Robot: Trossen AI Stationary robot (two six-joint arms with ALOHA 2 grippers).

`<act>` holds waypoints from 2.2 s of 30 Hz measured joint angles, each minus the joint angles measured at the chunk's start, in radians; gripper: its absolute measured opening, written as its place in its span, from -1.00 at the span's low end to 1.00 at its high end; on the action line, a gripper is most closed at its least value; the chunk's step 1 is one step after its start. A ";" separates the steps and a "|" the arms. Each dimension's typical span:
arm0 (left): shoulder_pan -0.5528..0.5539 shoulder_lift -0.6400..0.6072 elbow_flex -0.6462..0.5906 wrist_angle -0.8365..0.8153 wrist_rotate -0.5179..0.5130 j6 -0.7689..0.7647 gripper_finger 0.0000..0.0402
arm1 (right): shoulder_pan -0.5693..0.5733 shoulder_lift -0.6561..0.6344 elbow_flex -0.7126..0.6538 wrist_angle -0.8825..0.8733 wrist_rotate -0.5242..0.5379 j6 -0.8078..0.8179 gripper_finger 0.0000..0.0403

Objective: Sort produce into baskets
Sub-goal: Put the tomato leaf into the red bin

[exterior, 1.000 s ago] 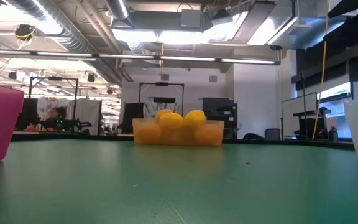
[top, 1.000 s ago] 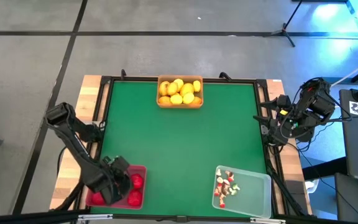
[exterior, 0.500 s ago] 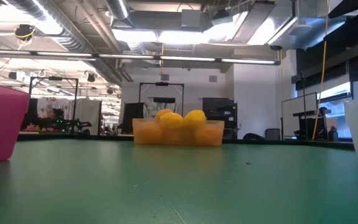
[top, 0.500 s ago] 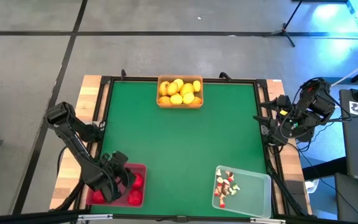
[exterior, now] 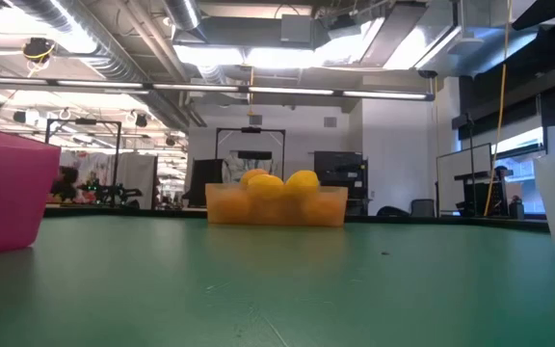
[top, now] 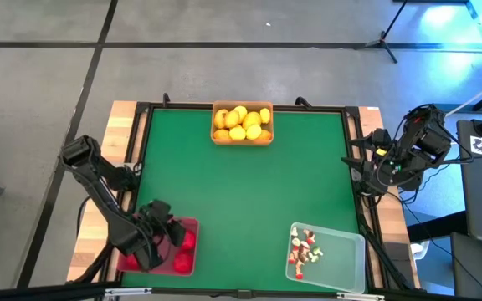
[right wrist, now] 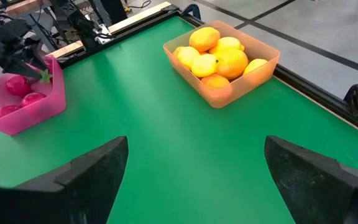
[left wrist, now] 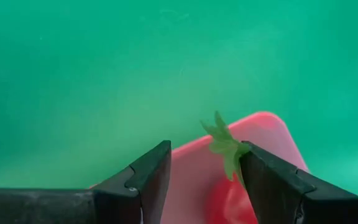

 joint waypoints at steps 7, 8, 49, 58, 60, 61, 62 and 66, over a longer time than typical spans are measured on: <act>0.029 0.001 -0.012 -0.017 -0.002 0.016 -0.08 | 0.000 0.000 0.000 0.001 -0.003 0.000 0.86; 0.031 0.001 -0.012 -0.011 -0.003 0.015 -0.08 | 0.000 0.000 0.000 0.001 -0.010 0.000 0.86; -0.147 -0.084 0.162 0.057 -0.352 0.067 -0.08 | -0.617 1.086 0.148 1.842 -0.929 -1.090 0.86; -0.150 -0.083 0.162 0.057 -0.360 0.069 -0.08 | -0.615 1.369 0.511 1.718 -1.039 -1.208 0.86; -0.150 -0.083 0.162 0.060 -0.362 0.071 -0.08 | -0.615 1.418 0.574 1.700 -1.043 -1.211 0.86; -0.150 -0.083 0.162 0.059 -0.362 0.071 -0.08 | -0.615 1.439 0.600 1.686 -1.043 -1.211 0.86; -0.150 -0.083 0.162 0.061 -0.363 0.071 -0.08 | -0.615 1.459 0.627 1.687 -1.044 -1.212 0.86; -0.151 -0.083 0.162 0.059 -0.373 0.072 -0.08 | -0.616 1.525 0.702 1.670 -1.047 -1.242 0.86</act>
